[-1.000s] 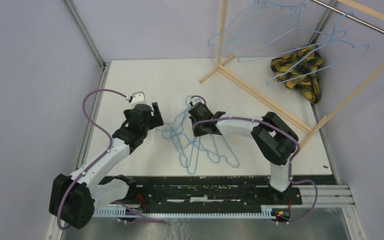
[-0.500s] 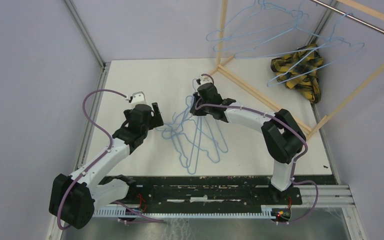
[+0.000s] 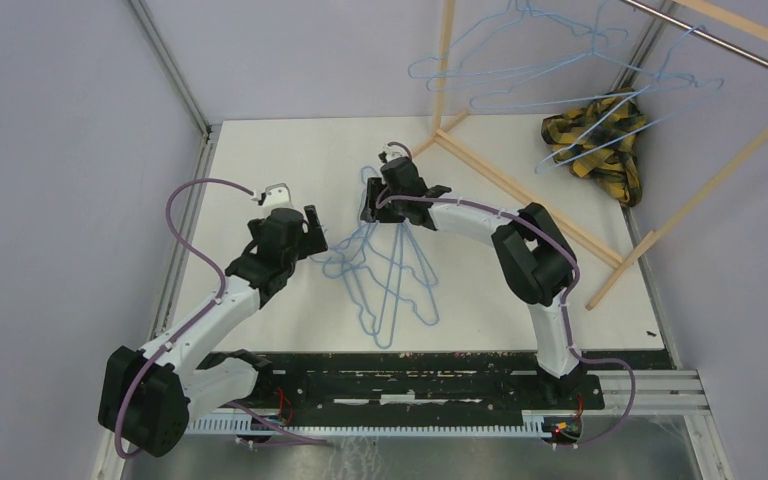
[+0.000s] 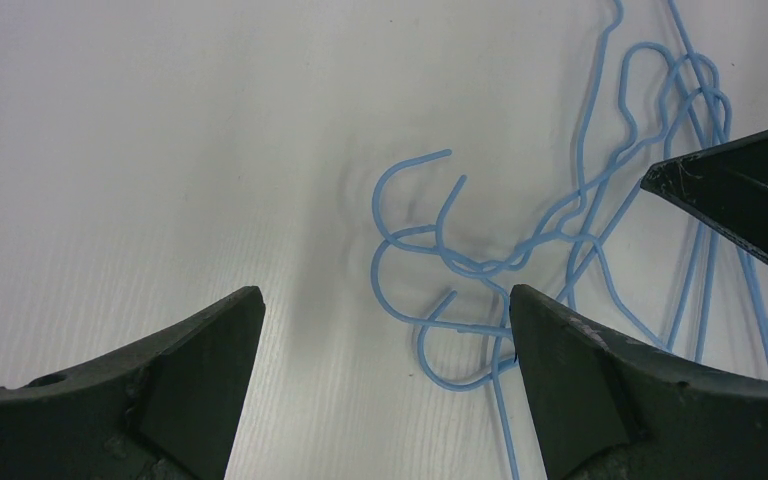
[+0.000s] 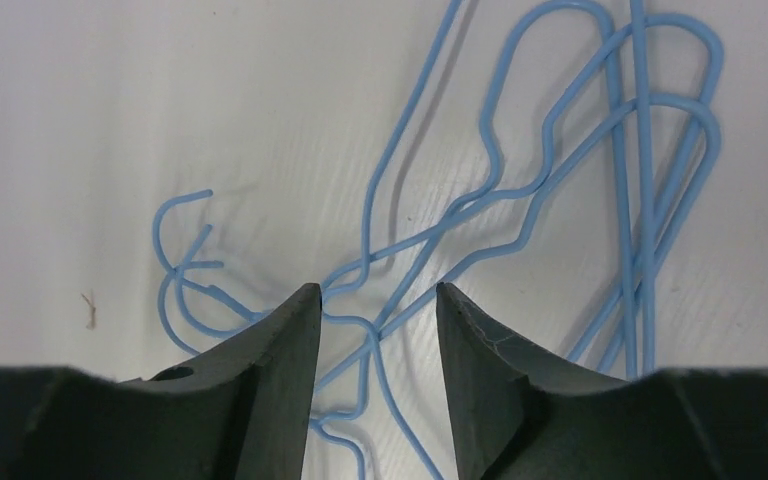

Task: Organize the hangers

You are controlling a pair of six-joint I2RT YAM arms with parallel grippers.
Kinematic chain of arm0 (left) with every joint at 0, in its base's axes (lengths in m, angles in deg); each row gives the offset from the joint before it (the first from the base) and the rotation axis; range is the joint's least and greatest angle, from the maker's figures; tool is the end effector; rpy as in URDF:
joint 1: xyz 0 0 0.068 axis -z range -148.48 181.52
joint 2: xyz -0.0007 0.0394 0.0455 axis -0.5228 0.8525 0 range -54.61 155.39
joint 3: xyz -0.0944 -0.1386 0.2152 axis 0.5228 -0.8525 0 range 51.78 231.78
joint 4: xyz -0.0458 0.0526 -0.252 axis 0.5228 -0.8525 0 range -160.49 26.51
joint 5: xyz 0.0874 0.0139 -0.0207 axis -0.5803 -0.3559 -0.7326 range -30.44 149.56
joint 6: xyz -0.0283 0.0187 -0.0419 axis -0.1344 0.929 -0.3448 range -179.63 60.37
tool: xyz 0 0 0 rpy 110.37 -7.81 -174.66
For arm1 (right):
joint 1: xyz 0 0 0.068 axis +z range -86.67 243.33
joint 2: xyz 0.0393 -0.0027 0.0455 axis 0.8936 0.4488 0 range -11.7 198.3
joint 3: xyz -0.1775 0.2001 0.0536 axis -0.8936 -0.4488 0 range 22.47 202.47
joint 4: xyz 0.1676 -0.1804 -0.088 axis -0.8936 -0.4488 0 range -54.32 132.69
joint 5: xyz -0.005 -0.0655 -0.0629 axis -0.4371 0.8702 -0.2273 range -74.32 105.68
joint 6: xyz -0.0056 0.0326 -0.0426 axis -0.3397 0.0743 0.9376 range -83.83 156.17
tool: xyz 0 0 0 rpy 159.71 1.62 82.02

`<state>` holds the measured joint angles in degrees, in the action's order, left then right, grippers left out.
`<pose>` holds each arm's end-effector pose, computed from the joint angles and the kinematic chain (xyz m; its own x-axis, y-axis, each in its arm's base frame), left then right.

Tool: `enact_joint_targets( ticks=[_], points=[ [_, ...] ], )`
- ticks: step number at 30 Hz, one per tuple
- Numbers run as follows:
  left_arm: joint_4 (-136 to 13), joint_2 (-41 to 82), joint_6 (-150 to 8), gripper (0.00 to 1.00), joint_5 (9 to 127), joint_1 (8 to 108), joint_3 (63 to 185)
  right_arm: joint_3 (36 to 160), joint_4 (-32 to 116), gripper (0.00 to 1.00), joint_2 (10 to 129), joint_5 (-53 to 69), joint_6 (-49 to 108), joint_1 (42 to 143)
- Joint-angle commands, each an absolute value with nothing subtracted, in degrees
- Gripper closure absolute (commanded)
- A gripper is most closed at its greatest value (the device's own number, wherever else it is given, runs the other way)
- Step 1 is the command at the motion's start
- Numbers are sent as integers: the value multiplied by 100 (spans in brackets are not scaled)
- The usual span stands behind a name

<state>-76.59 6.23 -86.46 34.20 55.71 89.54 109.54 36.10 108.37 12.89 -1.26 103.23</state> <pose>0.2124 -0.0786 0.2406 -0.5052 -0.2202 -0.8345 -0.1941 0.9711 -0.1388 0.3633 0.3061 0.1889 -0.7951 0.1266 -0.5931 -0.2344 0.8378 0.4930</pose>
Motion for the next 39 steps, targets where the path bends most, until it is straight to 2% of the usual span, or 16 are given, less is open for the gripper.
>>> enact_joint_targets(
  ticks=[1,5,14,32,36,39],
  points=[
    [-7329,727,-8868,1,3423,5554,8946,10757,3411,45,10480,1287,533,10301],
    [-7308,788,-8876,1,3441,5554,8957,10391,3228,46,10222,1137,984,10307],
    [-7287,773,-8872,1,3434,5557,8948,10448,2663,48,10273,946,1777,10578],
    [-7270,808,-8863,1,3435,5554,8922,10972,2520,50,11047,909,1911,10762],
    [-7269,763,-8870,1,3421,5558,8913,10960,2532,56,11129,891,1913,10789],
    [-7284,755,-8872,1,3425,5551,8913,10876,2590,69,11125,854,1883,10794]
  ],
)
